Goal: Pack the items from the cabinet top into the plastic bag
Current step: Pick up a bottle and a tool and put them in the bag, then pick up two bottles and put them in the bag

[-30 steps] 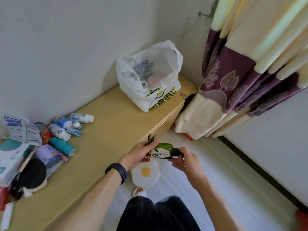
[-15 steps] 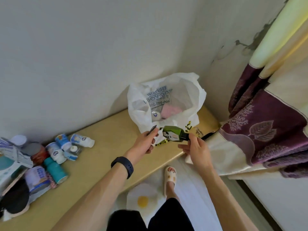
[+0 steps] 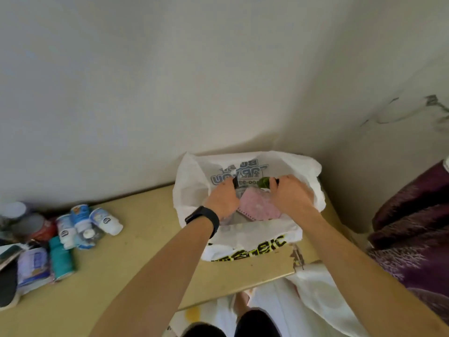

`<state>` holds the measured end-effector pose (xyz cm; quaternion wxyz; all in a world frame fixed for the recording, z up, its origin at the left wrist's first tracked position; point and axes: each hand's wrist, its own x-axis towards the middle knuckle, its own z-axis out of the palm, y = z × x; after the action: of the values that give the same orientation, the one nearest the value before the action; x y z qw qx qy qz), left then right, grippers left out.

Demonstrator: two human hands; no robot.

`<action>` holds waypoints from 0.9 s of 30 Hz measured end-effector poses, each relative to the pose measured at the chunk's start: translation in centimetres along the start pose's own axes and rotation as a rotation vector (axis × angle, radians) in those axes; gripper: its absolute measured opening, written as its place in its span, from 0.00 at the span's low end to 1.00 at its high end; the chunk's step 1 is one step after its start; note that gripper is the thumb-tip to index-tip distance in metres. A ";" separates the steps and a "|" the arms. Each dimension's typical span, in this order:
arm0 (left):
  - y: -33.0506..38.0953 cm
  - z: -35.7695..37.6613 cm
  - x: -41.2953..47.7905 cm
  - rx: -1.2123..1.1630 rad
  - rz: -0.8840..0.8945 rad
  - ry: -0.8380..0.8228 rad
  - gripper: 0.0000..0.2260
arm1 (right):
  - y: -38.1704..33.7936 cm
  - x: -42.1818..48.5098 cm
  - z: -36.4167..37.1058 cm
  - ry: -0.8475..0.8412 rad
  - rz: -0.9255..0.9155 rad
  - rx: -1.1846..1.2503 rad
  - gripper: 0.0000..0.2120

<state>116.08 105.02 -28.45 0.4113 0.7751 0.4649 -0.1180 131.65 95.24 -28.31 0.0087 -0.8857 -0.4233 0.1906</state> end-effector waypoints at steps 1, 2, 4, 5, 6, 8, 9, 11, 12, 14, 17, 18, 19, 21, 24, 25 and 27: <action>0.0 0.3 0.6 0.079 0.014 0.008 0.25 | 0.2 0.9 0.3 -0.002 -0.018 -0.065 0.20; -0.2 0.6 1.1 0.149 0.022 0.007 0.28 | 0.3 1.6 0.5 -0.004 -0.005 -0.089 0.21; -0.6 1.1 2.3 0.231 0.025 -0.007 0.33 | 0.2 2.8 0.7 -0.048 0.040 -0.123 0.21; -0.9 1.2 2.6 0.261 0.026 -0.004 0.33 | 0.0 3.3 0.8 -0.071 0.034 -0.150 0.19; -1.0 1.3 2.7 0.303 0.030 0.002 0.31 | -0.3 3.6 0.9 -0.101 0.028 -0.171 0.18; -1.2 1.6 2.7 0.410 0.035 -0.026 0.24 | -0.4 4.1 1.2 -0.148 0.025 -0.192 0.17; -1.2 1.7 2.6 0.450 0.040 -0.056 0.20 | -0.3 4.1 1.4 -0.155 0.026 -0.193 0.17; -1.2 1.8 2.1 0.484 0.076 -0.082 0.17 | -0.1 3.8 2.0 -0.122 0.009 -0.181 0.16; -1.4 1.8 1.8 0.487 0.105 -0.072 0.15 | -0.2 3.5 2.1 -0.093 -0.001 -0.165 0.16; -1.9 1.6 1.1 0.463 0.162 -0.027 0.14 | -0.4 2.6 1.8 -0.042 -0.030 -0.140 0.18; -3.2 0.8 -0.9 0.364 0.236 0.059 0.15 | -1.5 0.3 1.1 0.070 -0.093 -0.029 0.20; -3.7 0.3 -1.8 0.299 0.243 0.084 0.15 | -2.2 -0.8 0.8 0.119 -0.112 0.040 0.19; -4.3 -0.1 -2.7 0.207 0.237 0.113 0.15 | -3.0 -2.0 0.5 0.167 -0.124 0.116 0.17; -6.2 -1.1 -4.8 -0.005 0.192 0.177 0.14 | -5.2 -4.8 0.2 0.252 -0.152 0.263 0.15; -10.6 -2.9 -8.8 -0.231 0.100 0.315 0.12 | -9.6 -9.5 0.4 0.300 -0.236 0.432 0.14; -12.4 -3.6 -10.2 -0.256 0.076 0.362 0.12 | -11.3 -11.0 0.9 0.286 -0.271 0.465 0.13; -16.7 -4.9 -13.0 -0.209 0.040 0.422 0.12 | -15.2 -13.5 2.6 0.208 -0.328 0.503 0.13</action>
<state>94.39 104.41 -26.84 0.3852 0.7449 0.5348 0.1034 111.76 94.45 -23.63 0.3012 -0.7906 -0.4967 0.1938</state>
